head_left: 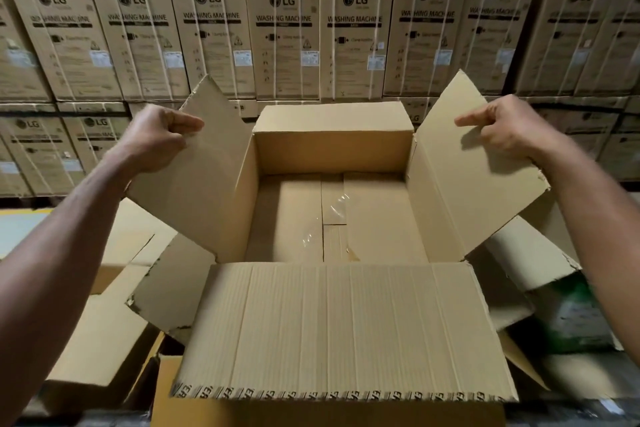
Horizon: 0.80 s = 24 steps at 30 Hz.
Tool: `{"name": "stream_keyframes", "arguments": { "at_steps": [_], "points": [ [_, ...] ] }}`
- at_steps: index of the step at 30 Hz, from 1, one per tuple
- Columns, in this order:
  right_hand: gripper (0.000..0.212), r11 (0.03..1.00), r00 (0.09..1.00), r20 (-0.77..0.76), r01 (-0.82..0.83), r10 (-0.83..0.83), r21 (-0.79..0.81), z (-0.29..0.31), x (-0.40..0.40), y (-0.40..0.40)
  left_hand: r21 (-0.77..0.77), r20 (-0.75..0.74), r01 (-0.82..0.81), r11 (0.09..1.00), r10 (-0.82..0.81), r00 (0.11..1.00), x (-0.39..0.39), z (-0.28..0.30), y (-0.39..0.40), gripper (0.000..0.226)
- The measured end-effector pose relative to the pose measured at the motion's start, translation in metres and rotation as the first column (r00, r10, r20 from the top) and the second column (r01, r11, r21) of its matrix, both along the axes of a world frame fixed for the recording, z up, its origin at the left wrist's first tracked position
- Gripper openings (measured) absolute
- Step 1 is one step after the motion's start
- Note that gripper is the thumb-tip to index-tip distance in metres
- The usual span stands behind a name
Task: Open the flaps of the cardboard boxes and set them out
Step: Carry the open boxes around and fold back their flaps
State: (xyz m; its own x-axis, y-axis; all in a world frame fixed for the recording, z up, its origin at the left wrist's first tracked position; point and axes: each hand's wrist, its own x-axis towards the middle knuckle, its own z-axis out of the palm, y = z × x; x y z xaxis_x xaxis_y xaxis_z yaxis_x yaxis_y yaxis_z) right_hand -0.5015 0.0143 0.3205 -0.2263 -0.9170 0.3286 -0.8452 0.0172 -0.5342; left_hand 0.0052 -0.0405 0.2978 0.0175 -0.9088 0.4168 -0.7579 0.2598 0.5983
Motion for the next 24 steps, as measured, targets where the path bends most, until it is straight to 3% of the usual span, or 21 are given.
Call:
{"name": "stream_keyframes", "arguments": {
  "at_steps": [9, 20, 24],
  "points": [
    [0.059, 0.998, 0.994, -0.111, -0.019, 0.012, -0.058, -0.01, 0.027, 0.021, -0.048, 0.008, 0.002, 0.999, -0.002, 1.0, 0.012, -0.016, 0.004, 0.056],
    [0.061, 0.995, 0.99, -0.138, -0.024, 0.01, -0.094, -0.024, 0.053, 0.036, -0.091, 0.027, 0.008, 0.996, -0.006, 1.0, 0.023, -0.034, 0.019, 0.053],
    [0.06, 0.999, 0.996, -0.093, -0.011, 0.007, -0.044, -0.045, 0.043, 0.027, -0.113, 0.096, 0.026, 0.993, -0.015, 0.995, 0.013, -0.036, 0.023, 0.057]
  ]
}}
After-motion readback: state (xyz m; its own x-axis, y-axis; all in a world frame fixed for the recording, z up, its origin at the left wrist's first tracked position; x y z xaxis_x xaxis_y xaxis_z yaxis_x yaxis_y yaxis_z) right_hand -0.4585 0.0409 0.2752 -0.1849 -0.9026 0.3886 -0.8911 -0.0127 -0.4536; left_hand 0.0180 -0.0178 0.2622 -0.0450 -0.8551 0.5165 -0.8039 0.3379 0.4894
